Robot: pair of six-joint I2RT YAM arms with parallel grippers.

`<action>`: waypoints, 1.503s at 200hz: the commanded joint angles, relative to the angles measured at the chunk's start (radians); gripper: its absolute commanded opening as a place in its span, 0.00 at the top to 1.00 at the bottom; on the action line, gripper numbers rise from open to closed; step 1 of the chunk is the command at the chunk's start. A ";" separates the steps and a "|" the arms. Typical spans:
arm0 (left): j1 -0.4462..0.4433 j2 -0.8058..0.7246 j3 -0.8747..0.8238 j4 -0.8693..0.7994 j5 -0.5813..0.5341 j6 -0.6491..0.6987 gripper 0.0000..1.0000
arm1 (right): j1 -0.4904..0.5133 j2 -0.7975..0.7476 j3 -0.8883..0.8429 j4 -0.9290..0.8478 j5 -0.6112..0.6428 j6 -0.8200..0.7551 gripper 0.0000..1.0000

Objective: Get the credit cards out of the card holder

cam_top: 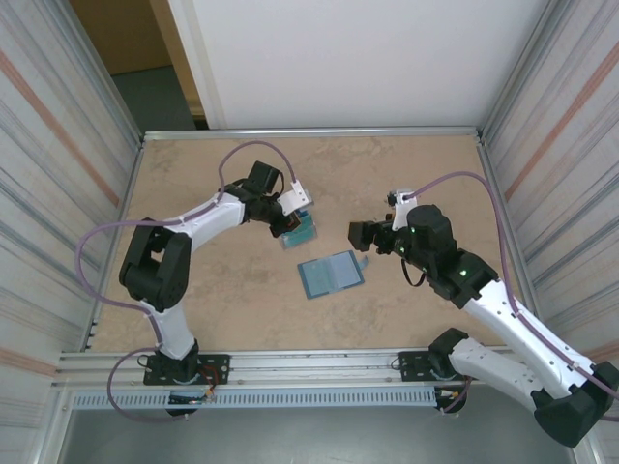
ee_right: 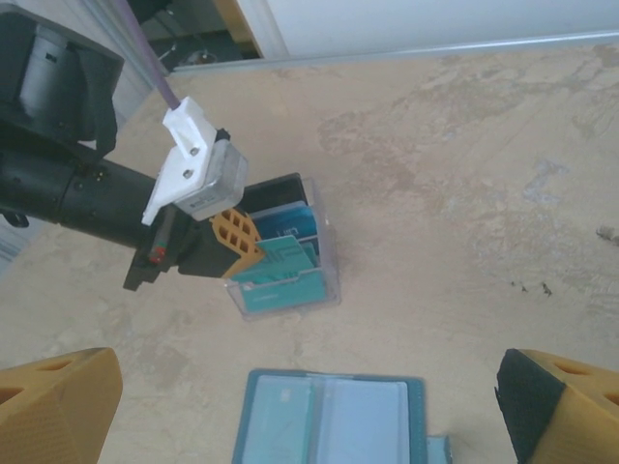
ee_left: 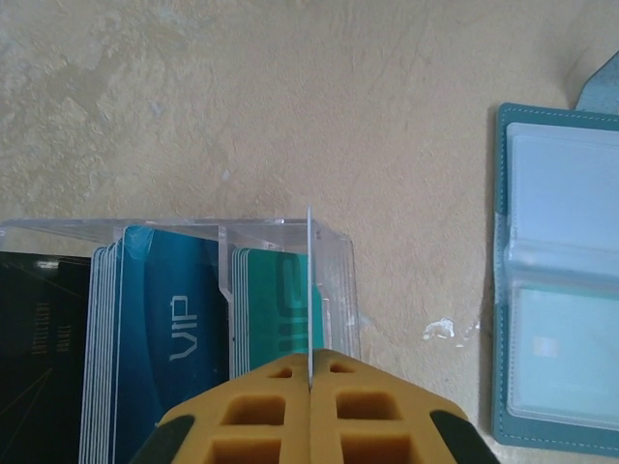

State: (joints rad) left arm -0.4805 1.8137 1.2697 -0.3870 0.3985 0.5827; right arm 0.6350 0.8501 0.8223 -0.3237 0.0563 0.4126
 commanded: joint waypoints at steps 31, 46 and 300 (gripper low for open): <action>0.012 0.033 0.038 0.003 0.000 0.031 1.00 | -0.013 -0.019 -0.017 -0.002 0.019 0.028 0.01; 0.012 0.038 0.037 0.004 0.001 0.026 1.00 | -0.013 -0.019 -0.019 -0.001 0.017 0.029 0.01; -0.004 -0.853 -0.668 0.275 -0.640 -0.812 0.01 | 0.357 0.615 0.197 -0.292 0.162 0.233 0.59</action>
State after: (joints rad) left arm -0.4797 1.0554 0.6693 -0.1528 -0.0631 -0.0319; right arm 0.9573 1.3876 0.9661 -0.5758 0.2127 0.6216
